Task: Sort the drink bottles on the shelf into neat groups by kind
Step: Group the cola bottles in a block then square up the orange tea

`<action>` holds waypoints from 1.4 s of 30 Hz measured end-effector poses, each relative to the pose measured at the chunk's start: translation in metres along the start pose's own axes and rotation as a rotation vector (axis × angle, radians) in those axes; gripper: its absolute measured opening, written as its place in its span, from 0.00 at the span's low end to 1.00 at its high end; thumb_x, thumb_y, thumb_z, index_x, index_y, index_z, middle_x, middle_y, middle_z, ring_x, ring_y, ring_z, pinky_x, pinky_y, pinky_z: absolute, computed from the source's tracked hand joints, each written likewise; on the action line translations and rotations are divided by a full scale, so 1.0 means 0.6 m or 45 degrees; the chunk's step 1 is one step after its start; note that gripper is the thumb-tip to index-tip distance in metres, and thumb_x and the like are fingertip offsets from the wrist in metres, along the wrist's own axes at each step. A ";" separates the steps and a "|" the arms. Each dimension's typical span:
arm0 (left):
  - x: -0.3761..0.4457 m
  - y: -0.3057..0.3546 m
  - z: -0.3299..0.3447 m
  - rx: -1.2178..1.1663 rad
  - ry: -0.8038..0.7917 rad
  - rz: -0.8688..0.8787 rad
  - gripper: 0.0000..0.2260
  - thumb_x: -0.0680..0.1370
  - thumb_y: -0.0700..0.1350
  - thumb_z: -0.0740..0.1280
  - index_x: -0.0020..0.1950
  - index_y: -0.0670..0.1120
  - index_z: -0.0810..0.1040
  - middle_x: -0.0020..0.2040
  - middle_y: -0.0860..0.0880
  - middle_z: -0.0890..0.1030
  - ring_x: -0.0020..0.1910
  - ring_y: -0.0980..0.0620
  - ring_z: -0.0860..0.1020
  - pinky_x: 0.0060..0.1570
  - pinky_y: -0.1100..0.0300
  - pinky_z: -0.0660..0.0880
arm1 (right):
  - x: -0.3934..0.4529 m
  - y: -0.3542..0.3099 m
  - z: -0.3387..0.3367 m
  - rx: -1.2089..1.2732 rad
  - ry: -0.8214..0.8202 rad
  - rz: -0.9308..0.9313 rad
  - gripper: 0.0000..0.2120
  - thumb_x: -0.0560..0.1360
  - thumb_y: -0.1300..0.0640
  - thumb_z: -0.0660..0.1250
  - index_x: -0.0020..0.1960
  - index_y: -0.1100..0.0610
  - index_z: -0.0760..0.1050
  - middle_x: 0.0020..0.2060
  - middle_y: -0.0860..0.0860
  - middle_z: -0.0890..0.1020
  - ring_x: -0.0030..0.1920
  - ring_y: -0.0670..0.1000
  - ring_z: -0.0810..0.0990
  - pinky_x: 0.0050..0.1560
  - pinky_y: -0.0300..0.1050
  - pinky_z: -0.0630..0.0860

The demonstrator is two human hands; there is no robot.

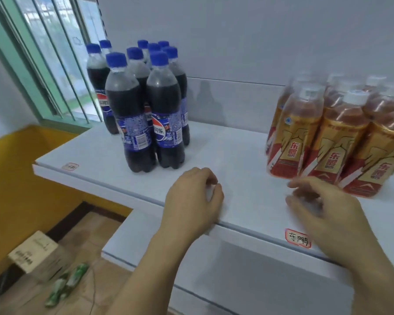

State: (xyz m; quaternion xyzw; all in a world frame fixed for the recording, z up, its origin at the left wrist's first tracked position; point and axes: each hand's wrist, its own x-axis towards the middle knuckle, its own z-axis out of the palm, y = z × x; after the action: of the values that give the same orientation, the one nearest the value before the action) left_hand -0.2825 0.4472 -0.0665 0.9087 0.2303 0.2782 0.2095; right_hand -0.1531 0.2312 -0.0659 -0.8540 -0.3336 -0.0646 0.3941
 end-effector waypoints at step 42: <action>0.277 -0.587 -0.261 0.035 -0.321 0.449 0.07 0.79 0.53 0.68 0.56 0.57 0.79 0.51 0.56 0.75 0.52 0.54 0.74 0.52 0.54 0.73 | 0.160 -0.523 0.538 -0.264 -0.182 0.096 0.12 0.80 0.44 0.64 0.63 0.41 0.72 0.56 0.41 0.76 0.57 0.45 0.72 0.49 0.42 0.67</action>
State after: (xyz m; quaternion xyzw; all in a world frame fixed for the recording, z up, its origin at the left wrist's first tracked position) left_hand -0.3601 0.8596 -0.0592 0.9653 0.0436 0.1914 0.1724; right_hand -0.3234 0.6584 -0.0521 -0.9045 -0.3199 -0.0228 0.2811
